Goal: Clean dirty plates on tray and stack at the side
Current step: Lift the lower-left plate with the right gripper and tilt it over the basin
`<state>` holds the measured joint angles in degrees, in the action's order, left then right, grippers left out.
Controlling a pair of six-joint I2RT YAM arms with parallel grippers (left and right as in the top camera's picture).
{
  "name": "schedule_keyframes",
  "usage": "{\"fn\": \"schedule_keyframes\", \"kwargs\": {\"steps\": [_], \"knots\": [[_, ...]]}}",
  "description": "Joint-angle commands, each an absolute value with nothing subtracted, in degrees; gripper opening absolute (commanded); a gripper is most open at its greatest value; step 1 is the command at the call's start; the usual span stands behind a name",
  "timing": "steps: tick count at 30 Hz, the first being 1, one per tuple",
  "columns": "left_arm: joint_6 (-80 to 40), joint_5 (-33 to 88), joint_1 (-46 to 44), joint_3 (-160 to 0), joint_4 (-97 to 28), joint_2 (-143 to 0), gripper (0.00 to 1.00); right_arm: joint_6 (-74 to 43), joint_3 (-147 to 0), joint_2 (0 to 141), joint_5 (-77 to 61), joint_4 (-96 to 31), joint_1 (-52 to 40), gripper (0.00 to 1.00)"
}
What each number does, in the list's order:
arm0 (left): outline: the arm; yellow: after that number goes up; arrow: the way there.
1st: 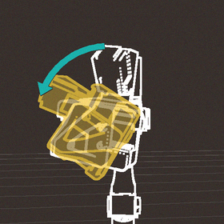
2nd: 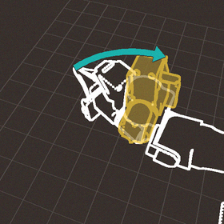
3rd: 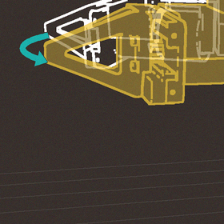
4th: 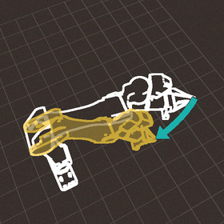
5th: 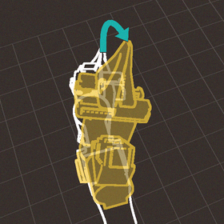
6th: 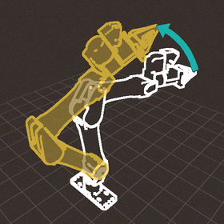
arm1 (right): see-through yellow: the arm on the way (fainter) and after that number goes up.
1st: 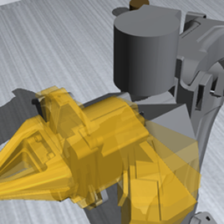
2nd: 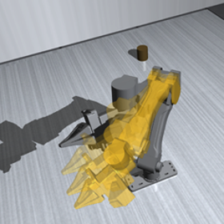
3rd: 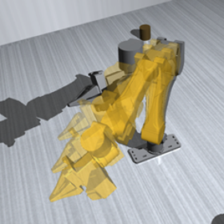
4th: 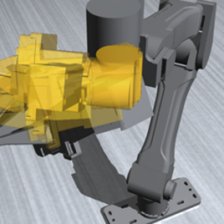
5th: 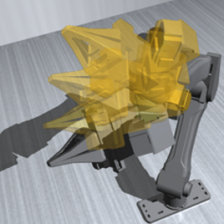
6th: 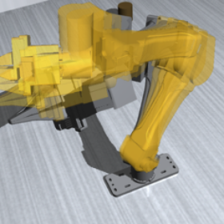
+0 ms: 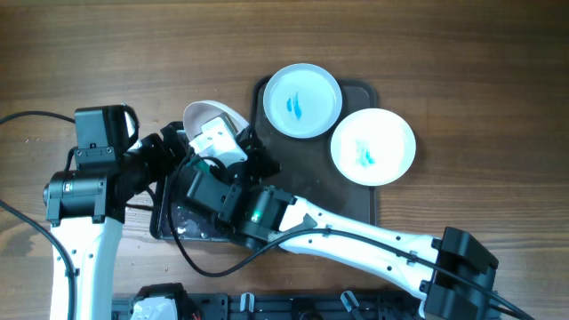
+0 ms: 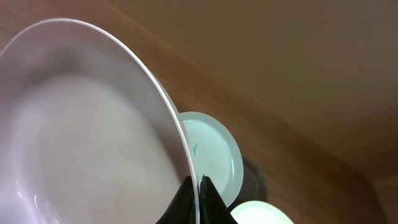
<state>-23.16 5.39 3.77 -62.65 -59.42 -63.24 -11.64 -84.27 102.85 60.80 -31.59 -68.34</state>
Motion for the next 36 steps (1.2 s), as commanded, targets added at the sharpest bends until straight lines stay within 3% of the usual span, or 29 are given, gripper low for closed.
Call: {"fn": "schedule_keyframes", "kwargs": {"steps": [1, 36], "knots": [[-22.9, 4.38, 4.14, -63.77, -59.35, -62.67, 1.0, -8.95, -86.15, 101.01, 63.75, -29.95, -68.62, 0.04], [-22.92, 4.38, 4.14, -63.77, -58.54, -62.67, 1.0, 12.27, -86.15, 100.92, 69.95, -16.69, -68.99, 0.04]]}}
